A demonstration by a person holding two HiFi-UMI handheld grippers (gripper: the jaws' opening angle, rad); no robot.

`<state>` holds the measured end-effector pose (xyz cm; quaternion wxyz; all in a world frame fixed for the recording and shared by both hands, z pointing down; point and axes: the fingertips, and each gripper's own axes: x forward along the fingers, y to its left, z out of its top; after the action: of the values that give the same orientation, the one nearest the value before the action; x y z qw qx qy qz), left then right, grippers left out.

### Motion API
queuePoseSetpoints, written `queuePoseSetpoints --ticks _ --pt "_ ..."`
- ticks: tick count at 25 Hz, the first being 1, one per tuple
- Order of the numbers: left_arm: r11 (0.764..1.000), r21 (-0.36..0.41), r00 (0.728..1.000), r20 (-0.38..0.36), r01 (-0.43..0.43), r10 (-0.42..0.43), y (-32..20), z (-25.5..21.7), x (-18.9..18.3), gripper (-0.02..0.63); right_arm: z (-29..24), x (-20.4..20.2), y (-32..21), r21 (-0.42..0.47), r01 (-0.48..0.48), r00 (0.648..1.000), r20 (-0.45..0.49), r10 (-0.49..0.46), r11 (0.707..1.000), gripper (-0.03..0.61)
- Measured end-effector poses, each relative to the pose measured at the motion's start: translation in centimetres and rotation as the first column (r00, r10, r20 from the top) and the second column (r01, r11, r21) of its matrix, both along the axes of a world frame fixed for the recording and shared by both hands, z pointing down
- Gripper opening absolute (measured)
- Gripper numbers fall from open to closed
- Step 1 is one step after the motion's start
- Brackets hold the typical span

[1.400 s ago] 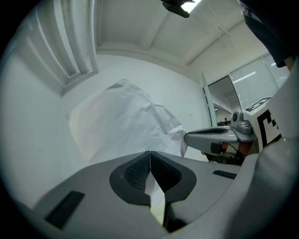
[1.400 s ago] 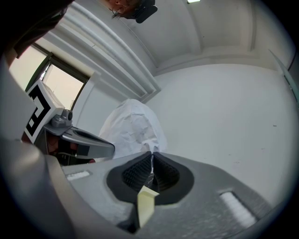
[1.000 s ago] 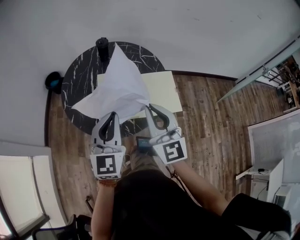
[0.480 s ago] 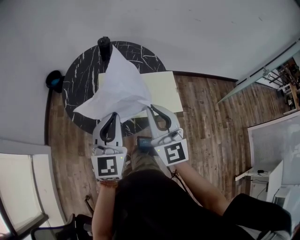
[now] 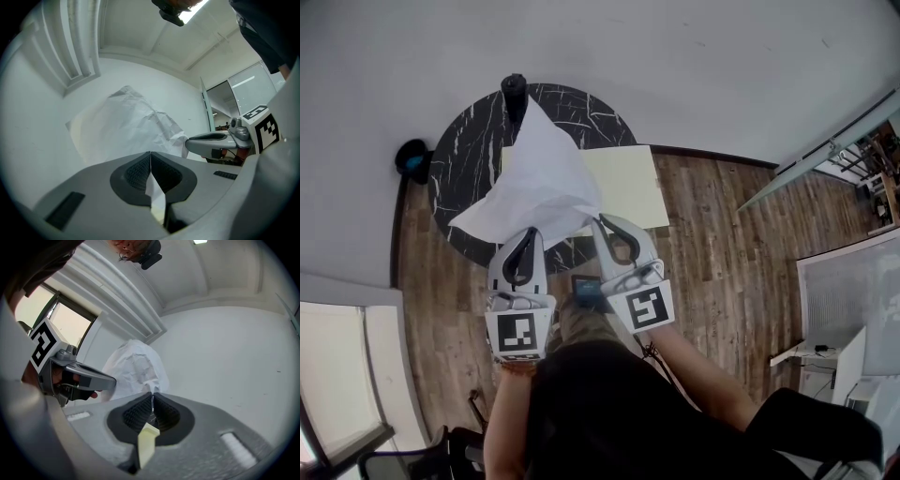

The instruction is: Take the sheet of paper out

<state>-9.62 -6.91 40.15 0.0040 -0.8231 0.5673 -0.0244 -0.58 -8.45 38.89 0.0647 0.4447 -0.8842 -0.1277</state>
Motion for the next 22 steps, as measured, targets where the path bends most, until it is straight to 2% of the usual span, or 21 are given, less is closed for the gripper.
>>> queuePoseSetpoints --ticks 2,9,14,18,22 --pt "1.000 0.015 1.000 0.022 -0.009 0.009 0.0 0.1 -0.1 0.008 0.1 -0.2 0.0 -0.001 0.008 1.000 -0.009 -0.008 1.000 0.006" --pt "0.999 -0.027 1.000 -0.021 0.023 -0.023 0.0 0.2 -0.6 0.008 0.7 -1.0 -0.2 -0.017 0.019 1.000 -0.024 -0.020 1.000 0.006" --pt "1.000 0.008 1.000 0.019 0.002 -0.003 -0.2 0.4 -0.6 0.008 0.7 -1.2 -0.3 -0.022 0.029 0.999 -0.026 -0.030 0.999 0.006" --pt "1.000 -0.015 1.000 -0.014 0.009 -0.009 0.0 0.2 -0.2 0.008 0.6 -0.9 -0.1 -0.025 0.023 0.999 -0.023 -0.024 0.999 0.006" --pt "1.000 -0.018 1.000 -0.014 0.000 -0.001 0.0 0.4 0.1 0.008 0.8 -0.9 -0.2 -0.022 0.020 1.000 -0.018 -0.021 1.000 0.006"
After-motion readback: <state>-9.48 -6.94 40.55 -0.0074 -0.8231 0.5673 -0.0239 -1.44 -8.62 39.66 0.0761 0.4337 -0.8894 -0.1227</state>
